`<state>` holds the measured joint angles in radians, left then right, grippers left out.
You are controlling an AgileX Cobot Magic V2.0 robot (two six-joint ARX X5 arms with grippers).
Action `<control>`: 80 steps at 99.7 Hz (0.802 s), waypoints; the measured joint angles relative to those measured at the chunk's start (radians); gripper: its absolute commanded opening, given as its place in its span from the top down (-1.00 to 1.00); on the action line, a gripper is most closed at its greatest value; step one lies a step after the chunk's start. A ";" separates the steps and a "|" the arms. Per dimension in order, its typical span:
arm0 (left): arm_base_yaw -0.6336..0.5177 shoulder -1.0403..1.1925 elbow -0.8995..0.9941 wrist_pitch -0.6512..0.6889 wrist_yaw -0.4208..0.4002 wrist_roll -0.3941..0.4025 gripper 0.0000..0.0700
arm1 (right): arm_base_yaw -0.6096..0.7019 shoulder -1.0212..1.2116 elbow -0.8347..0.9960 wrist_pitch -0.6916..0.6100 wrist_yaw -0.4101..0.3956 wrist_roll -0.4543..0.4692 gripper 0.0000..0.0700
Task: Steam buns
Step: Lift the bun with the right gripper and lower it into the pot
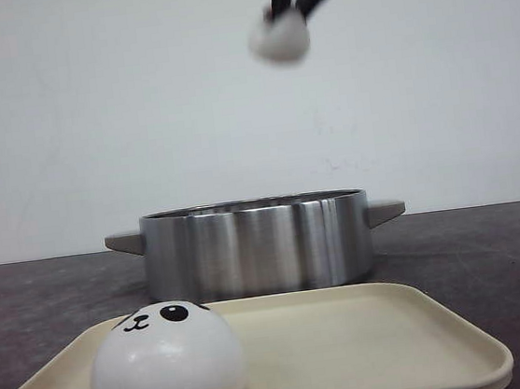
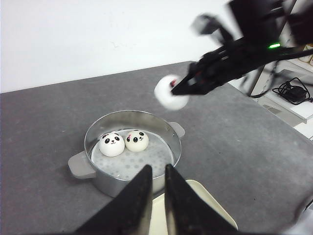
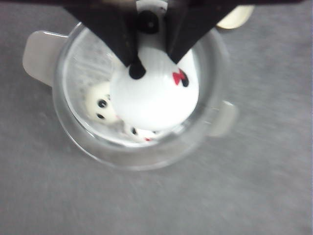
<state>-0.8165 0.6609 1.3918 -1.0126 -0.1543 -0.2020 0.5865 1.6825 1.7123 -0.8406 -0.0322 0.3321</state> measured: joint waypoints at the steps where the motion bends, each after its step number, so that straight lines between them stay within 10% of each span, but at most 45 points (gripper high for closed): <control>1: 0.000 0.000 0.000 0.000 0.000 0.000 1.00 | -0.001 0.010 0.002 -0.001 0.000 -0.002 1.00; 80: 0.000 0.000 0.000 -0.002 0.000 0.000 1.00 | -0.027 0.346 0.005 -0.038 -0.034 0.048 1.00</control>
<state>-0.8165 0.6609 1.3918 -1.0142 -0.1543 -0.2016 0.5594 2.0285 1.7168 -0.8787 -0.0666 0.3805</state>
